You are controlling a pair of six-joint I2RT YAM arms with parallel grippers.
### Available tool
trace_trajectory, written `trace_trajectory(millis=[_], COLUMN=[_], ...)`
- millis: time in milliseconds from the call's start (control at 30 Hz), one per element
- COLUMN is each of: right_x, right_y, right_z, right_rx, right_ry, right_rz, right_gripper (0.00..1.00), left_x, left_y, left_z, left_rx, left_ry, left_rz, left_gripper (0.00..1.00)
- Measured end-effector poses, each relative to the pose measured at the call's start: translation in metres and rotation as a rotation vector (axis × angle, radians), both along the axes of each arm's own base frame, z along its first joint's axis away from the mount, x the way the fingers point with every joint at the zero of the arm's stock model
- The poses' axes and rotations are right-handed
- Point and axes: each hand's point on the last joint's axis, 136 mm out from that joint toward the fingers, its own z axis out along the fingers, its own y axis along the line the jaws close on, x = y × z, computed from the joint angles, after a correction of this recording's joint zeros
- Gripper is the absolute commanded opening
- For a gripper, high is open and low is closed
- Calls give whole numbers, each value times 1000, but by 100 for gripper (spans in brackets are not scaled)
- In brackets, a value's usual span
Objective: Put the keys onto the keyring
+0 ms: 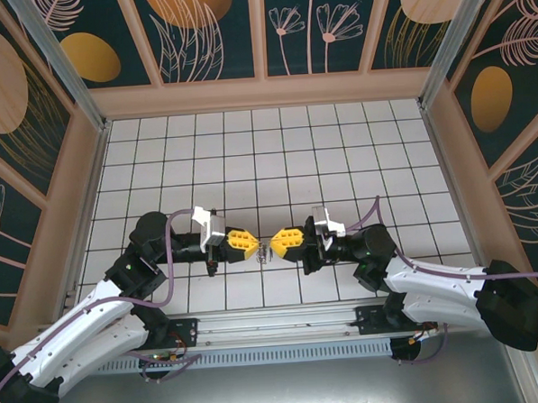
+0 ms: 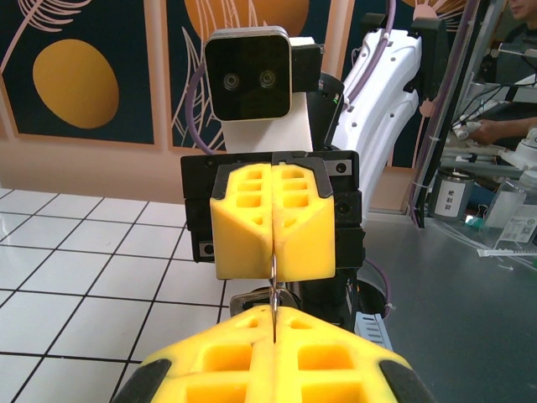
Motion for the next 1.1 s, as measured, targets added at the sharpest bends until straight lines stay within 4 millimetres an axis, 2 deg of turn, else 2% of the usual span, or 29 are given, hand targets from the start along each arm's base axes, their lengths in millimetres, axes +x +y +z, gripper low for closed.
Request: trace_trajectory(millis=[600,1100], right_x=[-2,1], right_y=[-3,1], right_z=[5,-1], right_rx=[14,-6], right_ry=[-9,4], right_rz=[-1,-1], right_gripper=[0,0], left_x=[0,0], left_y=[0,0], left_z=[0,1], left_rx=[-1,-2], left_ry=[-1,-2], left_rz=[0,0], left_gripper=[0,0])
